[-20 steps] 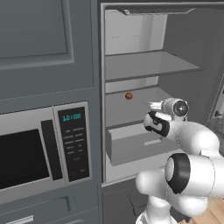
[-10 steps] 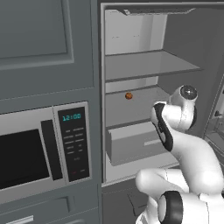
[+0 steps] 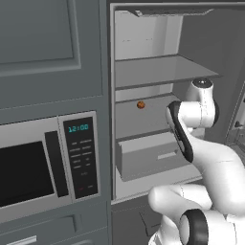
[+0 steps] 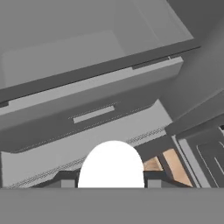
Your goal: Pick the egg and butter from the fridge and place them by the bowl for mixing.
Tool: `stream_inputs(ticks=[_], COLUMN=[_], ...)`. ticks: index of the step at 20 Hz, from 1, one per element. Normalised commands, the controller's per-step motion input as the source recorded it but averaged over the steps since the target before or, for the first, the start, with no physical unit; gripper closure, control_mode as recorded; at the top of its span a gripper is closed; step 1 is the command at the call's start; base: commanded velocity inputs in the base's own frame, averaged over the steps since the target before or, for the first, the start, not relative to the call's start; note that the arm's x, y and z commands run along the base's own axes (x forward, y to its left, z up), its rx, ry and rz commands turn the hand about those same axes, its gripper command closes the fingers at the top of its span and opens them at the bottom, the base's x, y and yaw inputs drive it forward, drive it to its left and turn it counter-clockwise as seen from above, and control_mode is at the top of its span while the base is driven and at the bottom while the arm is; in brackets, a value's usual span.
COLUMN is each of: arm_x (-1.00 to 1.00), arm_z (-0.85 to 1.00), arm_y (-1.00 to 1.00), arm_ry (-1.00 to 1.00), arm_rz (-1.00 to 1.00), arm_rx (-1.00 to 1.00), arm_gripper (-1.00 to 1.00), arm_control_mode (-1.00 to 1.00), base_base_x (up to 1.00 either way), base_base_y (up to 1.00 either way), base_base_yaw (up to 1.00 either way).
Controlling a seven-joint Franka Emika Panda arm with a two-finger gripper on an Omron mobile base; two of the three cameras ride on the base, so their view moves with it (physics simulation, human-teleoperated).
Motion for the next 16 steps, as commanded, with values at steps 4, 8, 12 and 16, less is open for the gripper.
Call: stream_inputs(ticks=[4, 8, 12, 16], arm_x=[-0.29, -0.55, -0.30, 0.00], arm_z=[-0.13, 0.00, 0.00, 0.00], arm_y=[0.20, 0.14, 0.02, 0.01], arm_ry=[0.01, -0.01, 0.00, 0.00], arm_rz=[-0.02, -0.01, 0.00, 0.00], arm_rx=[0.00, 0.00, 0.00, 0.00], arm_gripper=[1.00, 1.00, 1.00, 1.00], arm_control_mode=[-1.00, -1.00, -1.00, -1.00], base_base_x=[0.00, 0.00, 0.00, 0.00], base_base_y=[0.00, 0.00, 0.00, 0.00], base_base_yaw=[0.00, 0.00, 0.00, 0.00])
